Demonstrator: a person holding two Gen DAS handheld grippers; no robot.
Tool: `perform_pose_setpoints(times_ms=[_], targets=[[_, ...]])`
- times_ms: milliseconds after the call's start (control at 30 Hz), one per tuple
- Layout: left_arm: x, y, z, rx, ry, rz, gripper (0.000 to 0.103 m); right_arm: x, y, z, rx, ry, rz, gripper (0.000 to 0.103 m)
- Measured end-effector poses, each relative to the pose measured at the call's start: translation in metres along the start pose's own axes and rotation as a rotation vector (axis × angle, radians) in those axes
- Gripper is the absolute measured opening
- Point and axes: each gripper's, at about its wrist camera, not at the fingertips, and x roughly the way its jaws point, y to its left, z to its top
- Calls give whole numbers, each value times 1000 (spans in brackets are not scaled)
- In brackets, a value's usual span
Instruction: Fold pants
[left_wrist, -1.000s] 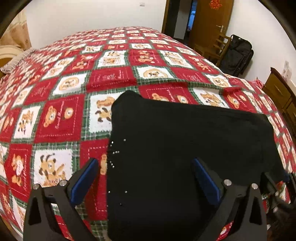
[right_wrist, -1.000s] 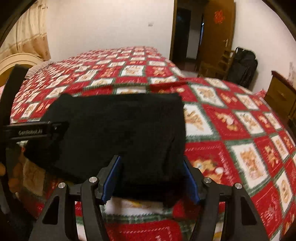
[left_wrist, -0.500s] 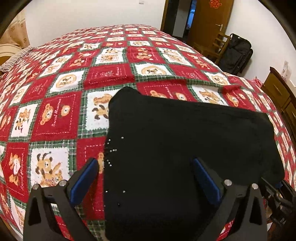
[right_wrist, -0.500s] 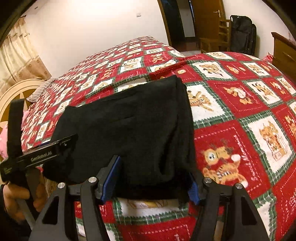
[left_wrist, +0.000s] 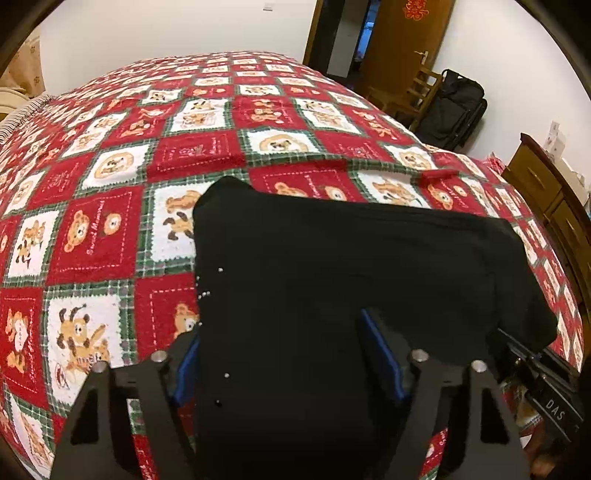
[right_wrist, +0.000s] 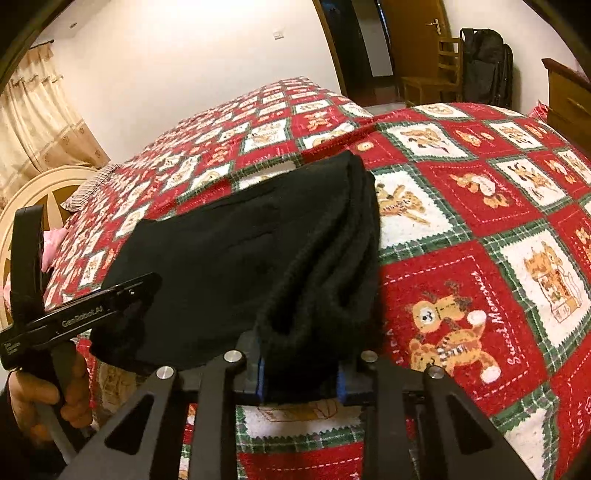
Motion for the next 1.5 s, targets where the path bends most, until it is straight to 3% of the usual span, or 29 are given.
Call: perform_pose_setpoints(times_ms=[267,367,533,600,767,867,900,967,1000,1100,1167,1267,1500], targets=[[-9,-5,2,33,-30,27,34,-16,11,-1,-53,-57,-10,25],[-12,-8,2,54,-40,38,30,-14,8,-2,-43,-50,-8,25],[-11,-6,3,43,-35,40,35,-11,3,-5,-28,-34,-5,25],[-10,-3,4,33,-29,35,42,-13,2,-6,-31,-35,3,25],[-4,14,8,-45,8,18,81,-14,-2,-10,-19,-21,27,28],[4,21,10,-91,37,-22,86,-22,-18,-14,67,-8,89,36],[5,19,9,-86,31,-23,86,-28,-24,-16,98,-7,112,38],[5,14,8,-60,23,-16,85,-33,-33,-22,146,9,143,56],[5,13,7,-51,18,-16,84,-33,-36,-25,178,30,155,59],[5,10,7,-41,8,-58,64,-26,-38,-29,237,83,207,60],[3,6,7,-17,5,-53,59,-21,-35,-28,244,83,217,60],[4,8,8,-24,7,-61,59,-14,-33,-23,276,79,225,60],[7,14,12,-71,23,-79,67,8,-57,-20,566,46,321,60]])
